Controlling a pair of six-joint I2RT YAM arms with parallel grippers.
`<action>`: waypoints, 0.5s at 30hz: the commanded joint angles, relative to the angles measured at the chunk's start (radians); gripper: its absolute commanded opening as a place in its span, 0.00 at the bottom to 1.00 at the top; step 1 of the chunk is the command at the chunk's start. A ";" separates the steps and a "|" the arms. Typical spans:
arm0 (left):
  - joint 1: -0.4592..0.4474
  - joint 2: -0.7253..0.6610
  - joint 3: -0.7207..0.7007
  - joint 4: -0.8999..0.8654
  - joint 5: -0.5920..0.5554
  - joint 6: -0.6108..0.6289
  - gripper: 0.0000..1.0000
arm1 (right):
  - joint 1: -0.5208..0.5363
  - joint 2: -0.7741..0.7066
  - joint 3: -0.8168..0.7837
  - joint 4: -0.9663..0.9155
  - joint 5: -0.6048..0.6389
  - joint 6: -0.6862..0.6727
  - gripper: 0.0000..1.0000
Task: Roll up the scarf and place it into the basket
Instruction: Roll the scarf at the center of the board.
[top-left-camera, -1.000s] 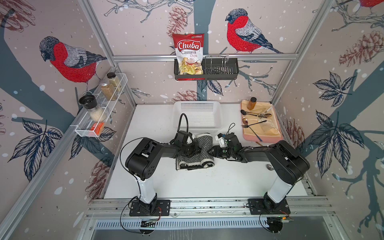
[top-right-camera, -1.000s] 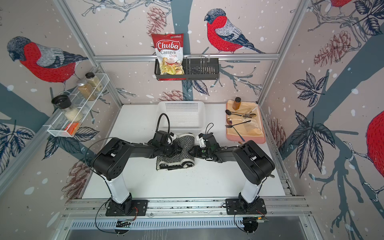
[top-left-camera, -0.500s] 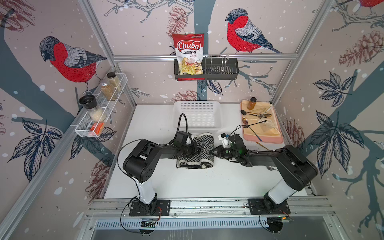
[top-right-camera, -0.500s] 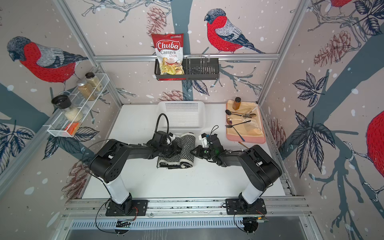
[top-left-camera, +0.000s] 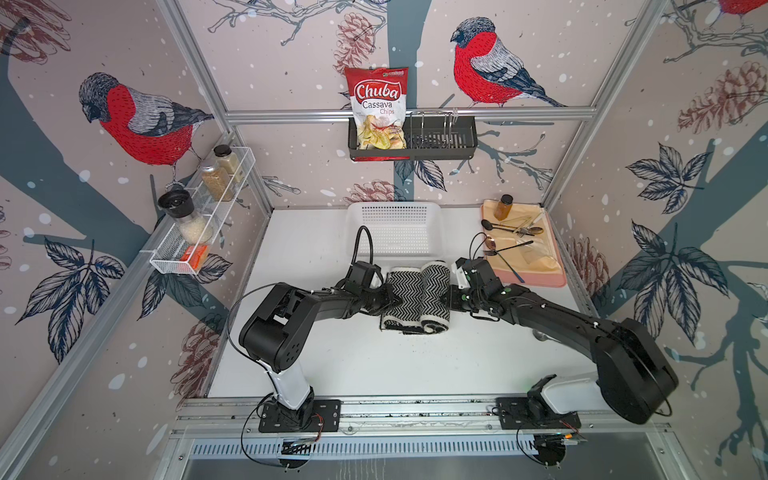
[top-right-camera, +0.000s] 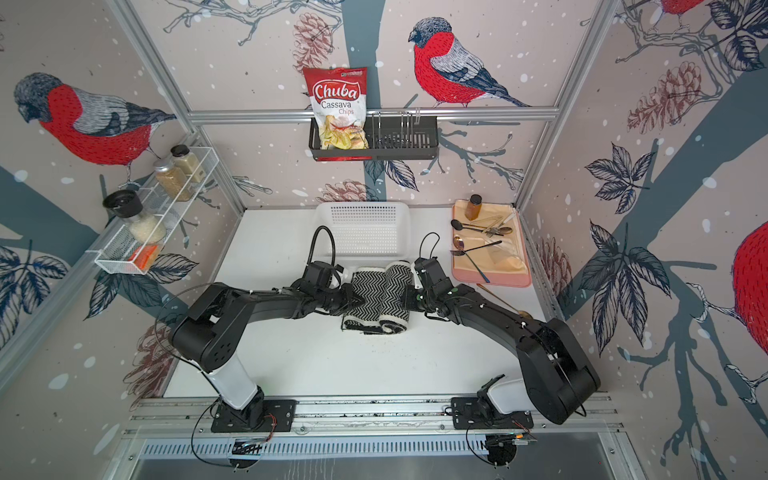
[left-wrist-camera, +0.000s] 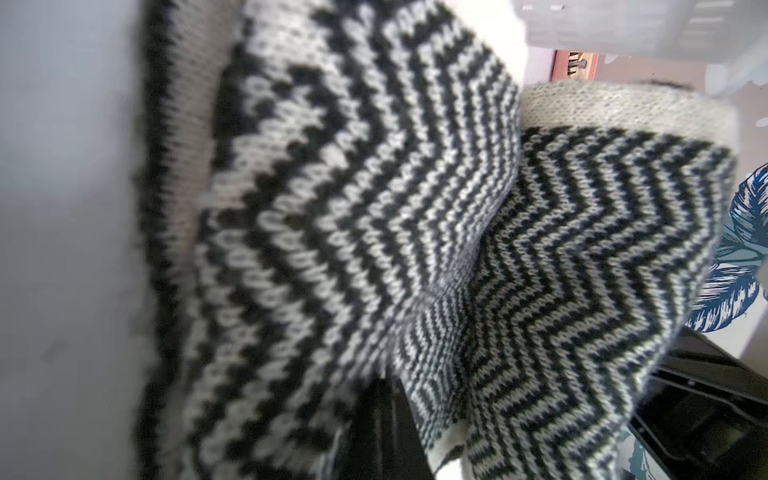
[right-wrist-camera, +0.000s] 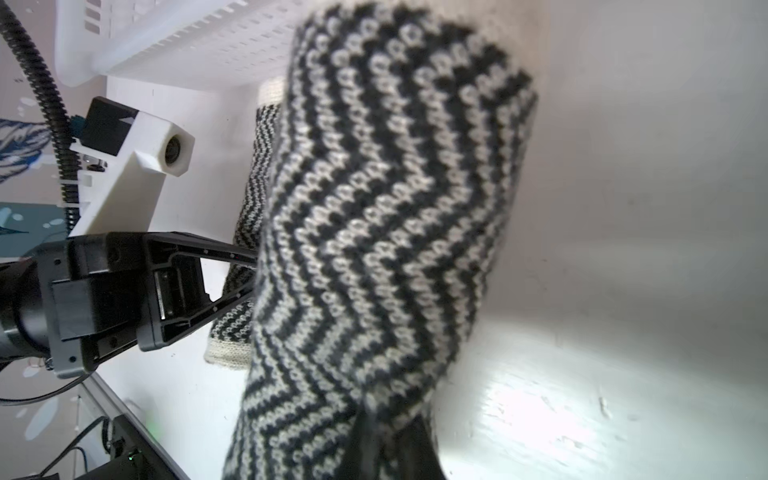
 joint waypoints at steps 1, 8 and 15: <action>0.008 -0.015 -0.011 0.000 -0.001 0.001 0.00 | 0.051 0.064 0.095 -0.146 0.096 -0.059 0.00; 0.032 -0.014 -0.043 0.022 0.017 0.007 0.00 | 0.162 0.282 0.328 -0.175 0.087 -0.074 0.00; 0.042 -0.015 -0.068 0.043 0.024 0.002 0.00 | 0.223 0.424 0.443 -0.117 0.018 -0.059 0.04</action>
